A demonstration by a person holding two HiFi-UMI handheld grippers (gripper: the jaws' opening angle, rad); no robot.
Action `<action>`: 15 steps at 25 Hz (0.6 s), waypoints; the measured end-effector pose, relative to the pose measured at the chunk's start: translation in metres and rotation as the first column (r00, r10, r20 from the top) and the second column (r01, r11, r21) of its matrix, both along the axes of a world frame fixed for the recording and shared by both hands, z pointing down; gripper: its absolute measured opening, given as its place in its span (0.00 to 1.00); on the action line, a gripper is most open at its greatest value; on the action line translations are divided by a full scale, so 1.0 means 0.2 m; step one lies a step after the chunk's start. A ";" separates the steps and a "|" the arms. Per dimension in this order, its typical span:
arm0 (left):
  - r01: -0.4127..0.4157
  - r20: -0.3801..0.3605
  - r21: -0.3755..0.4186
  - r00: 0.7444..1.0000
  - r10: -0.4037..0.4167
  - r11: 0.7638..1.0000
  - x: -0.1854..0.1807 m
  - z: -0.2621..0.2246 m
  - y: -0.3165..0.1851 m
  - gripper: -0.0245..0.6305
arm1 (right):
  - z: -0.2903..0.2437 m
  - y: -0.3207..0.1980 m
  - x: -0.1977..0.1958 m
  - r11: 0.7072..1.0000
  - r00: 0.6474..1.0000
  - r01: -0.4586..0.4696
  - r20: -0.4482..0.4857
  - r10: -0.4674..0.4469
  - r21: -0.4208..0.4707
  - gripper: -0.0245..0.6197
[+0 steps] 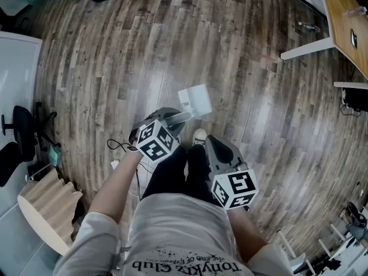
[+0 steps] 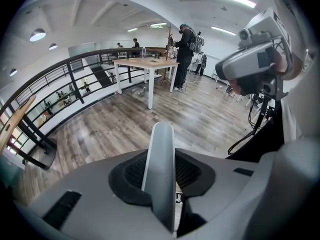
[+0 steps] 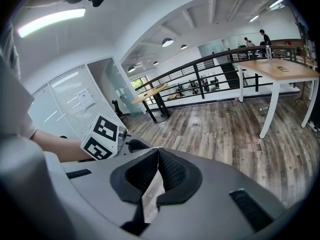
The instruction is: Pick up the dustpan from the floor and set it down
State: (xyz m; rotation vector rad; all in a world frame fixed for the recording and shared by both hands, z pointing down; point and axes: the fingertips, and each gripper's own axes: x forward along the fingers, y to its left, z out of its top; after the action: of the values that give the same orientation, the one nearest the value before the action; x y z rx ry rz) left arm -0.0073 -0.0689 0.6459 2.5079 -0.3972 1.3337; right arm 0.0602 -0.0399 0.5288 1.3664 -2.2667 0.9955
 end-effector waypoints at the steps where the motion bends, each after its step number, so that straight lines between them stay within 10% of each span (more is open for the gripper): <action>1: 0.008 -0.001 -0.002 1.000 -0.008 1.000 0.00 0.00 0.00 0.22 | 0.00 0.00 0.00 1.000 1.000 0.000 0.000 0.000 0.001 0.08; 15: 0.063 0.022 0.028 0.998 -0.064 0.998 -0.09 -0.13 0.02 0.22 | -0.10 0.00 -0.01 0.998 1.000 0.029 -0.005 -0.029 0.053 0.08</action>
State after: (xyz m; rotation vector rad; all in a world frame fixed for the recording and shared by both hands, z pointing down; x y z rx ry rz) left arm -0.0248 -0.0642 0.6198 2.4823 -0.4991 1.3425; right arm 0.0582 -0.0409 0.5081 1.3510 -2.3187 0.9290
